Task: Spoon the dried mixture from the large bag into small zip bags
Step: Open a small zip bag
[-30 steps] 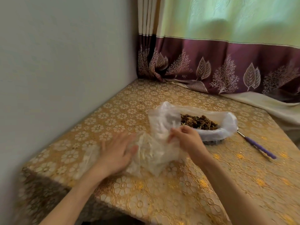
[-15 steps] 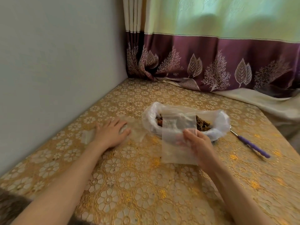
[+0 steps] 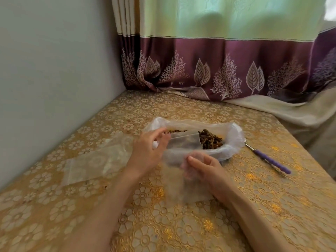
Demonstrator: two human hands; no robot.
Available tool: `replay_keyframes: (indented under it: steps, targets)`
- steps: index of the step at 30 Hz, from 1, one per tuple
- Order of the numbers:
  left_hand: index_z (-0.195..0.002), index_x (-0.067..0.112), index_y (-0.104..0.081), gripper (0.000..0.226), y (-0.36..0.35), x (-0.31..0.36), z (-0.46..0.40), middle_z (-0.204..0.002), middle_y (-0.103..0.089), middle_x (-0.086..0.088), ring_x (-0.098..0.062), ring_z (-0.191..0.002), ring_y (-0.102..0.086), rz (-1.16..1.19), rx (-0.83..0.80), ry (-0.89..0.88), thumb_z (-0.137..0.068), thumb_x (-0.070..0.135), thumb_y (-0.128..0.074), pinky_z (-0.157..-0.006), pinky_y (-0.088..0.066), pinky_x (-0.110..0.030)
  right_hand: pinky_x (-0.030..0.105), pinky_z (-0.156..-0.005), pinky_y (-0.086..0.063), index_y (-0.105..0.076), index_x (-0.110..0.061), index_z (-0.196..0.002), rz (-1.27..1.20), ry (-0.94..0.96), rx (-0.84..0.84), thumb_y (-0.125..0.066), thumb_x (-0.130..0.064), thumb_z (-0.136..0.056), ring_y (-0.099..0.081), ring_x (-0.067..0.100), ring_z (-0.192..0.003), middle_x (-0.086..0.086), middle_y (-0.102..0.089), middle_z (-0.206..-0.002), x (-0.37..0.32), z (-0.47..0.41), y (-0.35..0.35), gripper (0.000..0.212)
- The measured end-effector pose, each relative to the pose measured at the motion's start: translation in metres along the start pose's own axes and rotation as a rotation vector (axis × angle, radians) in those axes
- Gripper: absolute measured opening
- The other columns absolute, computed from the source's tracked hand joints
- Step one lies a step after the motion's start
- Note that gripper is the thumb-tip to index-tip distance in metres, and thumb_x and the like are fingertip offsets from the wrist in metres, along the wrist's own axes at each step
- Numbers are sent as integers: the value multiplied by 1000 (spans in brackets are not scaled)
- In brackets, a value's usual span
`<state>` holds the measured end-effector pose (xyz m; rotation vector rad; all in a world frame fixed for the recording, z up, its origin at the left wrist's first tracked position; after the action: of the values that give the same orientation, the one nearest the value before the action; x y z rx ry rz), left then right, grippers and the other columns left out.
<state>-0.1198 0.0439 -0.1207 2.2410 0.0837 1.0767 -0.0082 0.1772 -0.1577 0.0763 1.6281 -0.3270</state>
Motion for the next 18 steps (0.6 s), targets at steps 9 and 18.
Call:
replay_keyframes:
  steps: [9,18]
  targets:
    - [-81,32,-61,16,26,-20,7,-75,-65,14,4,-64,-60,244,425,205,-91,20,-56,-54,-46,-11,22,-58,-55,-71,-9,-87,-73,50,-7,-62,-29,-80,-66,17,-63,11,-70,-77,7,-7,3,23]
    - [-97,15,-53,8,13,16,25,-94,-61,-1,-3,-83,-57,96,500,-355,-90,11,-51,-74,-49,-16,19,-52,-48,-72,-12,-81,-26,118,36,-65,-41,-75,-59,12,-59,5,-67,-71,10,-5,1,31]
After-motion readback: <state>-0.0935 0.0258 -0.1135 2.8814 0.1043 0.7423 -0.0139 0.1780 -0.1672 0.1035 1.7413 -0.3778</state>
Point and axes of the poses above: each hand's wrist, its own z-axis away from the middle knuckle, its own y-axis out of the back of the hand, x = y × z, the point moved 3 cm from there along -z, towards the middle knuckle
